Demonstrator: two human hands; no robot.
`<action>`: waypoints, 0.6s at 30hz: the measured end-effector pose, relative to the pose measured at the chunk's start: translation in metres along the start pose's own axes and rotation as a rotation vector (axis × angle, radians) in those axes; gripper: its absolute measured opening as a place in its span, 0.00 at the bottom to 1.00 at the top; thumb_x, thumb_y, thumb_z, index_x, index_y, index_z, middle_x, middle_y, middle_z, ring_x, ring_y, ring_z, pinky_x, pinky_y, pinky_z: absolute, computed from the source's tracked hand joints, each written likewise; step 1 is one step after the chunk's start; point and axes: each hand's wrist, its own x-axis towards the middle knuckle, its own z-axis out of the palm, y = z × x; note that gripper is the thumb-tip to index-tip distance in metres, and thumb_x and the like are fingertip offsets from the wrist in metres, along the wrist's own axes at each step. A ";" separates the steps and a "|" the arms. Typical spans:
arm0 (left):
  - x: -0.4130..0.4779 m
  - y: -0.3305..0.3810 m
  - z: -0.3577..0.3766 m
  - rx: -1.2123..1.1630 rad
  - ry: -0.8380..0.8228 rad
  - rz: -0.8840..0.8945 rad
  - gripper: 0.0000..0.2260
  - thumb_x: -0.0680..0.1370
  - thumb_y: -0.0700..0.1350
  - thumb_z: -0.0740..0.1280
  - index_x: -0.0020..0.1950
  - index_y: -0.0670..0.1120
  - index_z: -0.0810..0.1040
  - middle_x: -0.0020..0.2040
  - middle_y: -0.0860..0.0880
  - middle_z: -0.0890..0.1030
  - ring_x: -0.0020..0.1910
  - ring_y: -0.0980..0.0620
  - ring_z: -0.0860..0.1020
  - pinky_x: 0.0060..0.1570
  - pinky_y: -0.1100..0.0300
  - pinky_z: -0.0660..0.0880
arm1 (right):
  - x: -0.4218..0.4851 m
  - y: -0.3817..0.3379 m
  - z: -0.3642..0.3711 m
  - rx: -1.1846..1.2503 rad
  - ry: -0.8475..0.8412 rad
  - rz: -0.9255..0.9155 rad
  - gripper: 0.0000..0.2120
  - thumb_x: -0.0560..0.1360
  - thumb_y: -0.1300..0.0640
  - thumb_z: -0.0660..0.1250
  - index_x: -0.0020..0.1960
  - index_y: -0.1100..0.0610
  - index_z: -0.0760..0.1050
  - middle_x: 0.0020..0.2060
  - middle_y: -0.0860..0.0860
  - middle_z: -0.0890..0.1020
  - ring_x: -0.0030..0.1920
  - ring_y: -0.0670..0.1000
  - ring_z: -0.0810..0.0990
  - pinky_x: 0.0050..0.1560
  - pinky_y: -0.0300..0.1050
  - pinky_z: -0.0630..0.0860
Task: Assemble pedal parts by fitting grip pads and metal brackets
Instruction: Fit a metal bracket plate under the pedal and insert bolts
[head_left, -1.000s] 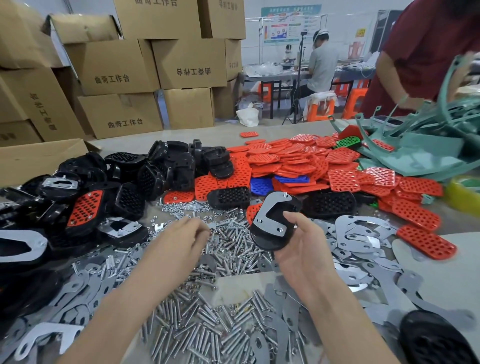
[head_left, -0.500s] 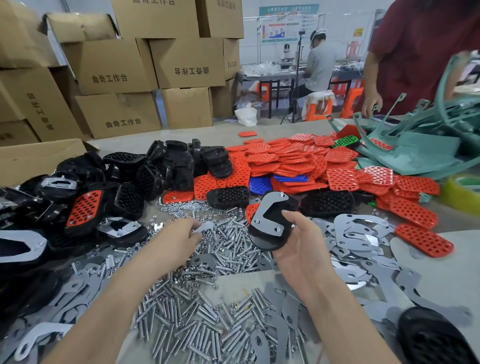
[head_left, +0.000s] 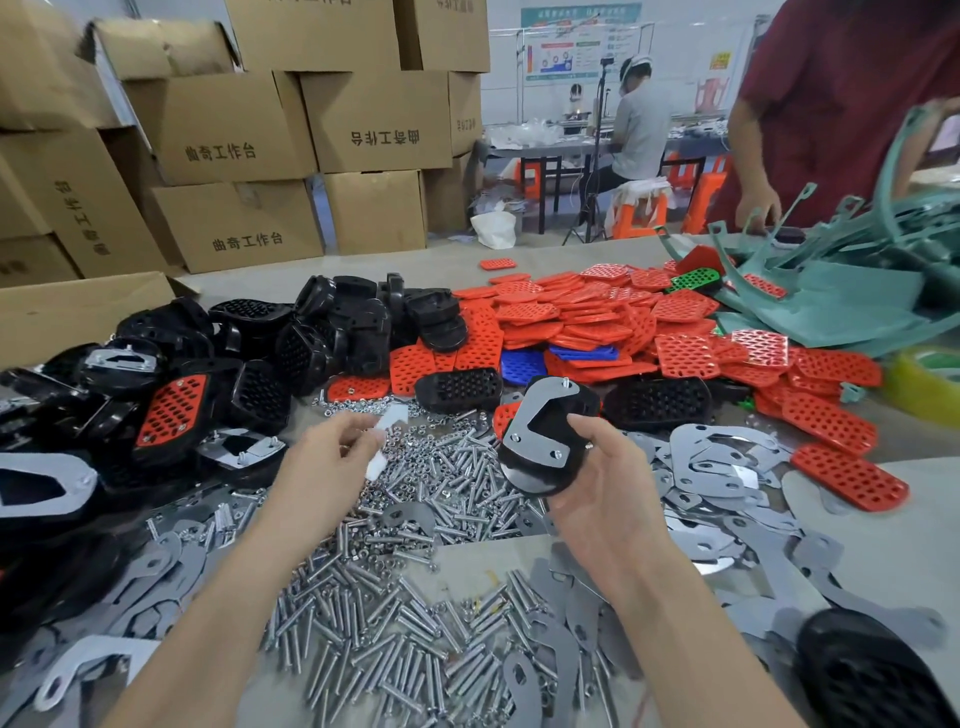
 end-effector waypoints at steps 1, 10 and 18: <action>0.001 0.001 0.002 0.114 0.035 0.007 0.14 0.83 0.50 0.64 0.68 0.48 0.76 0.60 0.49 0.79 0.56 0.53 0.78 0.55 0.55 0.75 | -0.001 -0.002 -0.001 0.012 -0.002 -0.019 0.16 0.82 0.60 0.58 0.65 0.61 0.79 0.52 0.58 0.86 0.46 0.55 0.86 0.47 0.50 0.83; -0.049 0.062 0.073 0.312 -0.433 0.528 0.25 0.80 0.64 0.55 0.73 0.56 0.70 0.66 0.57 0.72 0.64 0.59 0.68 0.69 0.57 0.66 | -0.008 -0.037 -0.018 0.165 0.014 -0.297 0.18 0.84 0.55 0.59 0.51 0.57 0.87 0.49 0.54 0.87 0.47 0.53 0.87 0.46 0.47 0.85; -0.048 0.073 0.081 0.491 -0.473 0.510 0.20 0.82 0.60 0.62 0.70 0.52 0.73 0.62 0.50 0.76 0.64 0.49 0.70 0.63 0.55 0.67 | -0.006 -0.035 -0.018 0.188 0.056 -0.260 0.14 0.84 0.55 0.59 0.57 0.58 0.82 0.49 0.54 0.88 0.46 0.52 0.88 0.41 0.46 0.85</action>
